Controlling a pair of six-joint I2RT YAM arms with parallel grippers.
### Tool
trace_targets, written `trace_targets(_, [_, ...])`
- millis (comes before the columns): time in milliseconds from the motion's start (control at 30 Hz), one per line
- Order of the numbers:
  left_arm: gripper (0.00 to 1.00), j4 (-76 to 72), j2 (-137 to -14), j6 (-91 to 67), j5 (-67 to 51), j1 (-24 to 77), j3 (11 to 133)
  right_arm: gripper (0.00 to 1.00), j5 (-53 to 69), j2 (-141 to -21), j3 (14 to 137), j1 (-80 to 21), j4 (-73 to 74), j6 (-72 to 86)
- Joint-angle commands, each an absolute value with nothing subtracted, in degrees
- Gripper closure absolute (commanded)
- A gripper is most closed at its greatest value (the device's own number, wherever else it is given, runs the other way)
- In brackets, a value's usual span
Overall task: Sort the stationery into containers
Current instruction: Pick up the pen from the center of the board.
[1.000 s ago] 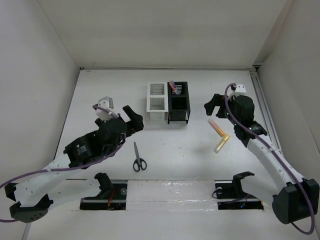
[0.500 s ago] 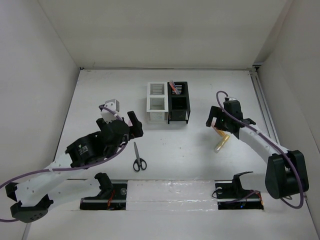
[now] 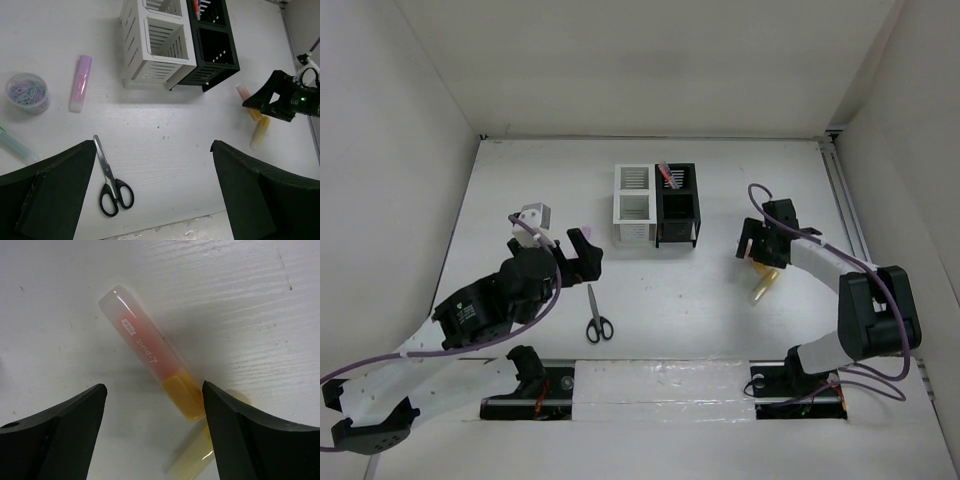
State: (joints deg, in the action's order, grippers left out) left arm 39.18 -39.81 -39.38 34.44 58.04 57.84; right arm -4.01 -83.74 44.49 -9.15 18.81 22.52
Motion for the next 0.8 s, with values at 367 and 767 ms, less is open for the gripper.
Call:
trace_targets(367, [0.0,36.39,-37.79,-37.44,33.49,57.92,57.66,0.66,-3.87,-89.21,50.1,-10.63,22.41,21.8])
trace_targets(767, [0.0,37.62,-39.02,-38.5,35.5,57.92,58.27,1.0,-4.39,-82.73,51.06,-12.47,21.98,21.97])
